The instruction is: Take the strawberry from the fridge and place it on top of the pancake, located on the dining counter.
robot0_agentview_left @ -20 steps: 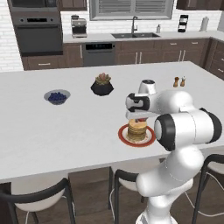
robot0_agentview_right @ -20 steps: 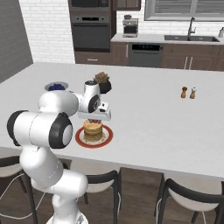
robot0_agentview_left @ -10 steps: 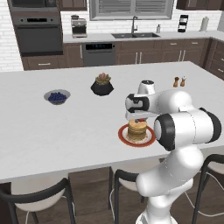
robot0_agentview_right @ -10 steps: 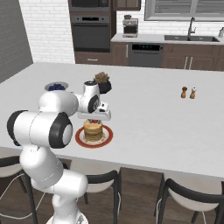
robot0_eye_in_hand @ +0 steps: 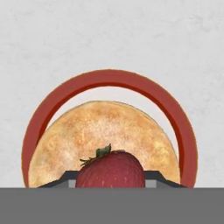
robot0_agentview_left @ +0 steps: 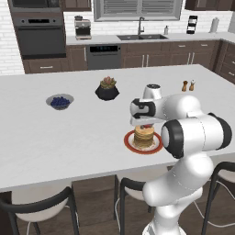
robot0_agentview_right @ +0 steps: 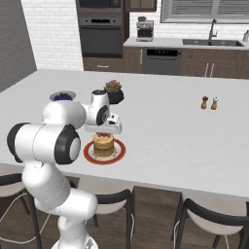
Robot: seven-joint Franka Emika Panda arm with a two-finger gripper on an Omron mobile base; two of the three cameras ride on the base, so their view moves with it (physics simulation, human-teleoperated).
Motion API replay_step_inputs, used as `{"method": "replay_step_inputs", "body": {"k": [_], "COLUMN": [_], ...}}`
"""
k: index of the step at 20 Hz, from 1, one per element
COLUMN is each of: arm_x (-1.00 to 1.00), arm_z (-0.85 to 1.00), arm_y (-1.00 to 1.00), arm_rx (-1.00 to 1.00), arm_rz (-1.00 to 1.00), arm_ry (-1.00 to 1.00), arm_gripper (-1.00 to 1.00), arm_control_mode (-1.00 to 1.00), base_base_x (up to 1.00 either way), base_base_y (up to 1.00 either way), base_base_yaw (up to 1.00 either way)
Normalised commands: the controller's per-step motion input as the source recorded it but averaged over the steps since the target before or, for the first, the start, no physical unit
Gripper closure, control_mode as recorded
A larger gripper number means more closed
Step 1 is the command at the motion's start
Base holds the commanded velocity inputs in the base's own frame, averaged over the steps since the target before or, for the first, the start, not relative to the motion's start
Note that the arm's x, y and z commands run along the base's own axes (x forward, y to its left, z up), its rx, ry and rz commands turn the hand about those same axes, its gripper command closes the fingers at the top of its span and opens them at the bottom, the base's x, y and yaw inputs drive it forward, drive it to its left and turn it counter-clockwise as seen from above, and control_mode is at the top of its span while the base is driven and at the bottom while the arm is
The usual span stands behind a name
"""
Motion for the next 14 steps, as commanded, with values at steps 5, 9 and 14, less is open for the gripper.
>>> {"method": "replay_step_inputs", "body": {"k": [5, 9, 14], "arm_x": [0.0, 0.0, 0.0], "arm_z": [-0.12, -0.23, -0.26], "arm_y": [0.05, 0.0, 0.0], "arm_rx": [0.0, 0.0, 0.0], "arm_rz": [0.0, 0.0, 0.0], "arm_ry": [0.0, 0.0, 0.0], "arm_gripper": [1.0, 1.0, 1.0], "arm_control_mode": [-1.0, -1.0, -1.0], "base_base_x": [0.0, 0.0, 0.0], "base_base_y": [0.0, 0.0, 0.0], "base_base_yaw": [0.0, 0.0, 0.0]}}
